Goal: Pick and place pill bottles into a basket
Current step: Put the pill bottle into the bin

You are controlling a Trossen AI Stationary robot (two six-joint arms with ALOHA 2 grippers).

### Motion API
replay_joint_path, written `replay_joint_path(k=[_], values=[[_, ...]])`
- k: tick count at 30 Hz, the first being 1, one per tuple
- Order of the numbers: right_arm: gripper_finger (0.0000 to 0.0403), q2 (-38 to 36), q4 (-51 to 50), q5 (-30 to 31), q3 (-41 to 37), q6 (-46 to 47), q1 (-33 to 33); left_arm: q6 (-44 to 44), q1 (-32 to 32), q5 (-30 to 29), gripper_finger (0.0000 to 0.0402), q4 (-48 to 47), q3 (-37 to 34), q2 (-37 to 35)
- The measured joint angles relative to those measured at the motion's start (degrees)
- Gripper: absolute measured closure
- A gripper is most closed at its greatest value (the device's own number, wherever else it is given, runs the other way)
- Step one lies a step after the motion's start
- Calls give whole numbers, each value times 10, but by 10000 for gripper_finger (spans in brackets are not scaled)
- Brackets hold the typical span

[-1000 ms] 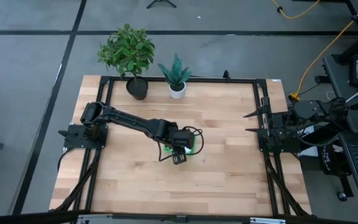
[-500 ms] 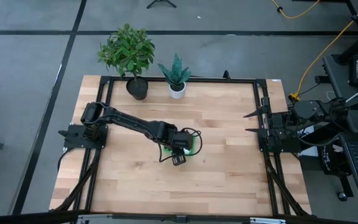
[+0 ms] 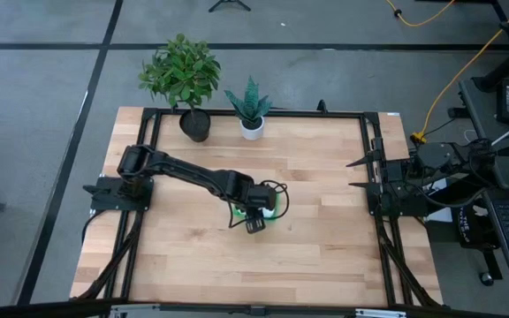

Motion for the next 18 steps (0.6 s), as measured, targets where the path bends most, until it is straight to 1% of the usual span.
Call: replay_joint_path(k=[5, 10, 15, 18], values=[[169, 0, 0, 0, 0, 0, 0, 3, 0, 17, 225, 16, 0, 21], [169, 0, -1, 0, 0, 0, 0, 7, 0, 15, 223, 23, 0, 23], [169, 0, -1, 0, 0, 0, 0, 7, 1, 17, 200, 21, 0, 23], [169, 0, -1, 0, 0, 0, 0, 6, 1, 19, 193, 23, 0, 27]])
